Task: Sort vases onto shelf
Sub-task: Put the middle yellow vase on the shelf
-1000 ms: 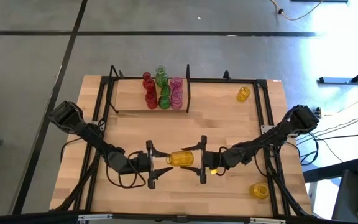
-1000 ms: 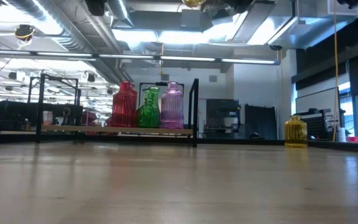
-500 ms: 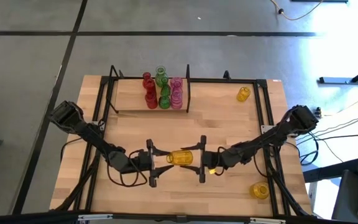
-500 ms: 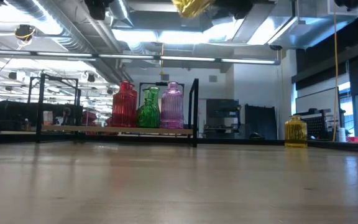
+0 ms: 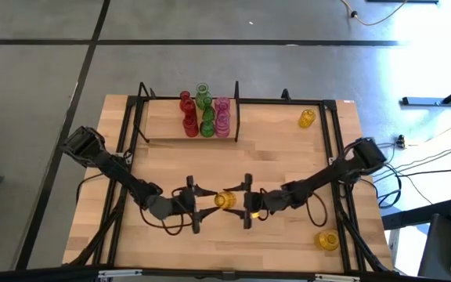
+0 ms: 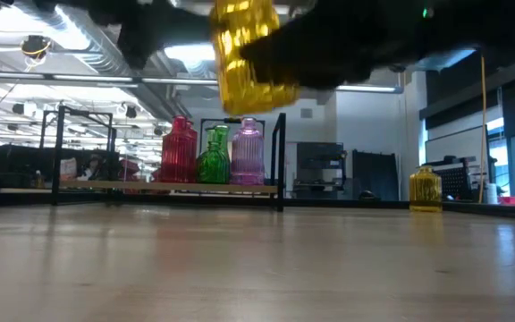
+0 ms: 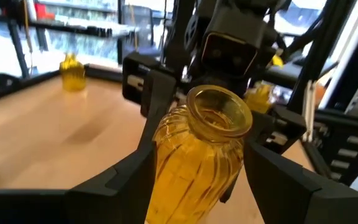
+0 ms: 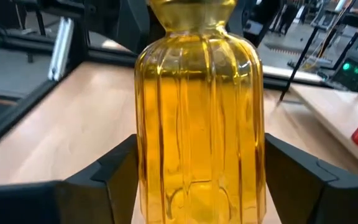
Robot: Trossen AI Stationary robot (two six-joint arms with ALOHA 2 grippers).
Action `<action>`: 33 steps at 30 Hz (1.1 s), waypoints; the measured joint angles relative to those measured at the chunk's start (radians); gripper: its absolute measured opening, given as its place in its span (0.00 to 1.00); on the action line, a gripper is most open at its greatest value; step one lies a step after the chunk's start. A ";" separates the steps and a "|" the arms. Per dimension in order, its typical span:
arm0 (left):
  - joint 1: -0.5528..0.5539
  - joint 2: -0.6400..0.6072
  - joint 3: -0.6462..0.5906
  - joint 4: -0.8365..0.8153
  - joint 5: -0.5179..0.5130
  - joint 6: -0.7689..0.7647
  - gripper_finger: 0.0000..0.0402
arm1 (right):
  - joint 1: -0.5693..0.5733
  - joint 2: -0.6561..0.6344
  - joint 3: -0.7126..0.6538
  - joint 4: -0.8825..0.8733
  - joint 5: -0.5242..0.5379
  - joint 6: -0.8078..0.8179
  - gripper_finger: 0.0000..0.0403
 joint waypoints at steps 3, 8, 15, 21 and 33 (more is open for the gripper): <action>0.003 0.005 0.000 -0.069 -0.001 -0.056 0.57 | -0.011 0.040 0.000 0.009 -0.002 0.027 0.66; 0.004 0.031 -0.001 -0.102 -0.006 -0.100 0.57 | -0.031 0.115 0.001 0.046 -0.031 0.070 0.66; 0.004 0.038 -0.001 -0.137 -0.015 -0.119 0.57 | -0.036 0.162 0.002 0.061 -0.042 0.075 0.66; 0.016 0.038 -0.001 -0.179 0.016 -0.168 0.57 | -0.037 0.167 0.002 0.074 -0.043 0.075 0.67; 0.062 0.038 -0.002 -0.212 0.107 -0.195 0.57 | -0.037 0.222 0.002 0.128 -0.035 0.079 0.67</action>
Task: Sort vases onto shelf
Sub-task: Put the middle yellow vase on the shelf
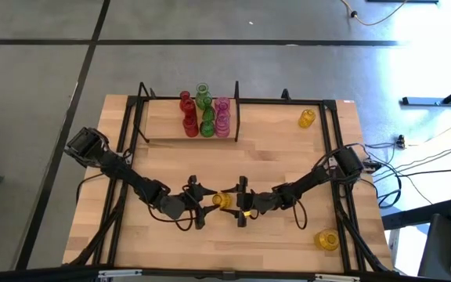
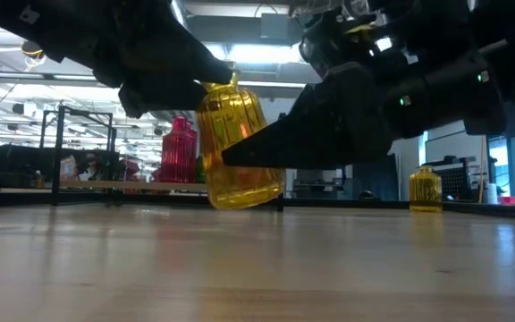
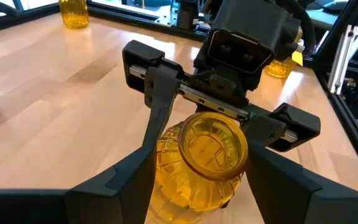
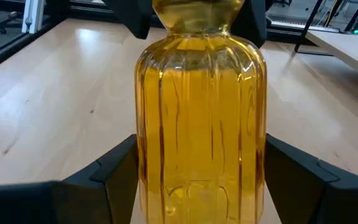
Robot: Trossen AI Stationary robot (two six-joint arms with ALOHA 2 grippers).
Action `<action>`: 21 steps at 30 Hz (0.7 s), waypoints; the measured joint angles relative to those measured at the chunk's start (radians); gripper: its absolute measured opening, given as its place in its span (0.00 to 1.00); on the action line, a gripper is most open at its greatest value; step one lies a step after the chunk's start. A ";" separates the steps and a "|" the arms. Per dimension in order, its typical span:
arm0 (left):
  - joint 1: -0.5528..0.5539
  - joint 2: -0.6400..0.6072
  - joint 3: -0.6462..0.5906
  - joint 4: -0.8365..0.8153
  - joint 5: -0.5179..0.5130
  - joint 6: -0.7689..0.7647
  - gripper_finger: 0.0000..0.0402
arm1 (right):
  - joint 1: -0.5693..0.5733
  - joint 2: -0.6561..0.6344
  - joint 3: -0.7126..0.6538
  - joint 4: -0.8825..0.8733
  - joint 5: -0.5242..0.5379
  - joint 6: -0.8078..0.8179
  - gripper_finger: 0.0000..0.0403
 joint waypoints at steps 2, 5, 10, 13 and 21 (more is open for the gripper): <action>0.000 0.000 0.000 -0.001 0.000 -0.001 0.57 | 0.000 0.013 0.000 0.027 0.001 0.000 0.67; 0.000 0.000 0.000 -0.001 0.000 -0.001 0.57 | 0.000 0.016 0.000 0.036 0.001 0.000 0.67; 0.000 0.000 0.000 -0.002 -0.006 0.002 0.57 | 0.000 0.016 0.000 0.035 0.004 -0.001 0.67; 0.000 0.000 0.000 -0.016 0.002 -0.026 0.57 | 0.001 0.016 0.000 0.028 0.030 0.017 0.67; 0.007 0.000 0.000 -0.070 0.011 -0.073 0.57 | 0.001 0.016 0.000 0.009 0.057 0.045 0.78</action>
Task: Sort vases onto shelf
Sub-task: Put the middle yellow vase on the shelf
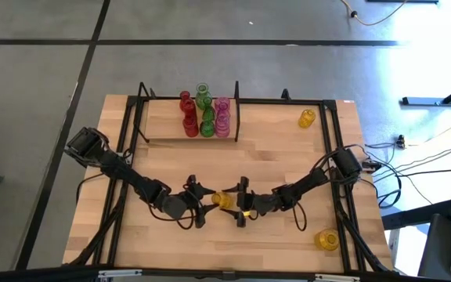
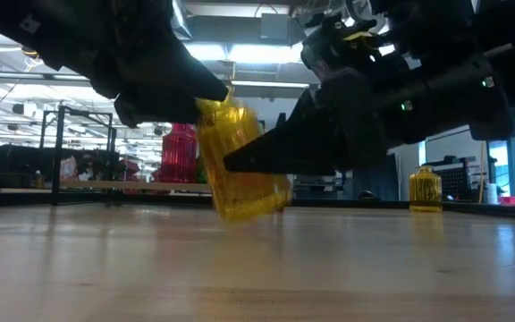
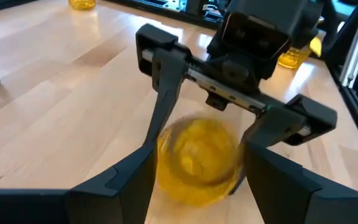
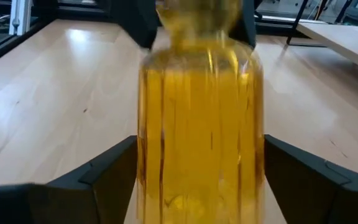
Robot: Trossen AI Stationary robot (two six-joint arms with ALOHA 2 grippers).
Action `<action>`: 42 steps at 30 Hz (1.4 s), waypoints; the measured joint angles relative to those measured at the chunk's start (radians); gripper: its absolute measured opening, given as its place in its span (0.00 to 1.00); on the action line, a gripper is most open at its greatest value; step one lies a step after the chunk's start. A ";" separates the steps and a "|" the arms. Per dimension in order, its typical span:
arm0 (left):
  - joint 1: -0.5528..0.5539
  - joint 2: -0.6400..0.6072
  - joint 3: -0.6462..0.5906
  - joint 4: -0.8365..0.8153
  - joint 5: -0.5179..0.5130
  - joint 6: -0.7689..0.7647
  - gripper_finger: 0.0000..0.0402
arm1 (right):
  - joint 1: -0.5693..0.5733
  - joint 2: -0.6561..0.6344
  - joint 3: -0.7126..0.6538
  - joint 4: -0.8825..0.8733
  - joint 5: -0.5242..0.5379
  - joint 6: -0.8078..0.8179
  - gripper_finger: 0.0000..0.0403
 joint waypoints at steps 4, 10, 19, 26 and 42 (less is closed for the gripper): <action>0.009 0.000 0.000 0.000 0.004 0.000 0.57 | 0.000 0.000 0.001 -0.012 -0.001 0.001 0.85; 0.023 0.000 0.000 -0.002 0.028 0.006 0.57 | 0.002 0.000 0.001 -0.039 -0.006 -0.036 0.90; 0.024 -0.008 0.030 0.018 0.074 0.058 0.57 | 0.003 -0.065 0.000 -0.096 0.022 -0.076 0.90; 0.065 -0.006 0.045 0.022 0.088 0.114 0.57 | 0.003 -0.084 0.000 -0.122 0.022 -0.052 0.90; 0.111 0.132 0.044 0.190 0.163 0.178 0.57 | 0.002 -0.084 0.000 -0.134 0.021 -0.050 0.90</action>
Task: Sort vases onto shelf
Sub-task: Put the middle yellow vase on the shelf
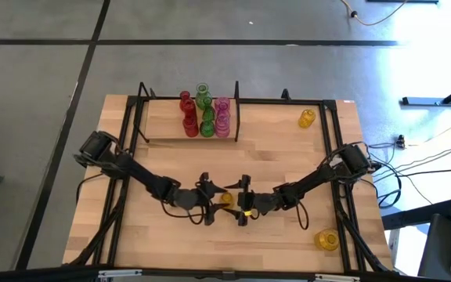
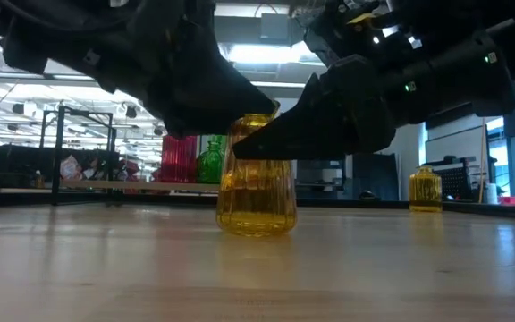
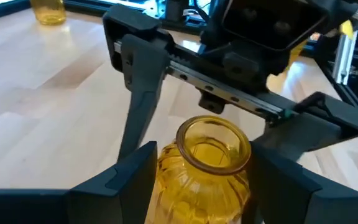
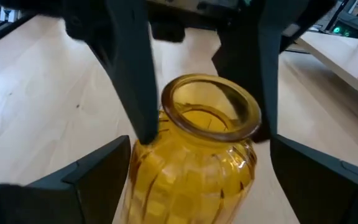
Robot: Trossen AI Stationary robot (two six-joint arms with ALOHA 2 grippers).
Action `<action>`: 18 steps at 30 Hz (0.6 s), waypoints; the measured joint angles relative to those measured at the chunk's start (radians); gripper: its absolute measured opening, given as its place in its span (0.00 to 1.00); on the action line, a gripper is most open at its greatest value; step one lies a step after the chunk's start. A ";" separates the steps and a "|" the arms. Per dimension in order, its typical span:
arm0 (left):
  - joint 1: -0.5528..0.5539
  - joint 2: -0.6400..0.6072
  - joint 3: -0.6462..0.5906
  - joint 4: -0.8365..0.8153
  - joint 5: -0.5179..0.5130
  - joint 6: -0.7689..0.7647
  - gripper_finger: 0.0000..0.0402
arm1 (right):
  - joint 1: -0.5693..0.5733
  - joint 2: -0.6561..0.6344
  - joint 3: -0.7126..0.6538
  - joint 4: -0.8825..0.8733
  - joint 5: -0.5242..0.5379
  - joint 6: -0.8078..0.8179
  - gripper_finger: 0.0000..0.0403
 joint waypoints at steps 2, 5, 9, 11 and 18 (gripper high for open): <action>0.006 0.006 0.000 0.012 -0.005 0.004 0.57 | 0.000 0.000 0.000 0.000 0.000 0.000 0.90; 0.018 0.015 0.000 0.035 -0.005 0.015 0.57 | 0.000 0.000 0.000 0.000 0.000 0.001 0.90; 0.024 0.015 0.000 0.035 -0.002 0.019 0.54 | 0.000 0.000 0.000 -0.001 0.000 0.001 0.90; 0.024 0.015 0.000 0.039 -0.005 0.019 0.51 | 0.000 0.000 0.000 -0.001 0.000 0.001 0.90; 0.021 0.011 0.000 0.041 -0.008 0.024 0.38 | 0.000 0.000 0.000 -0.001 0.000 0.015 0.90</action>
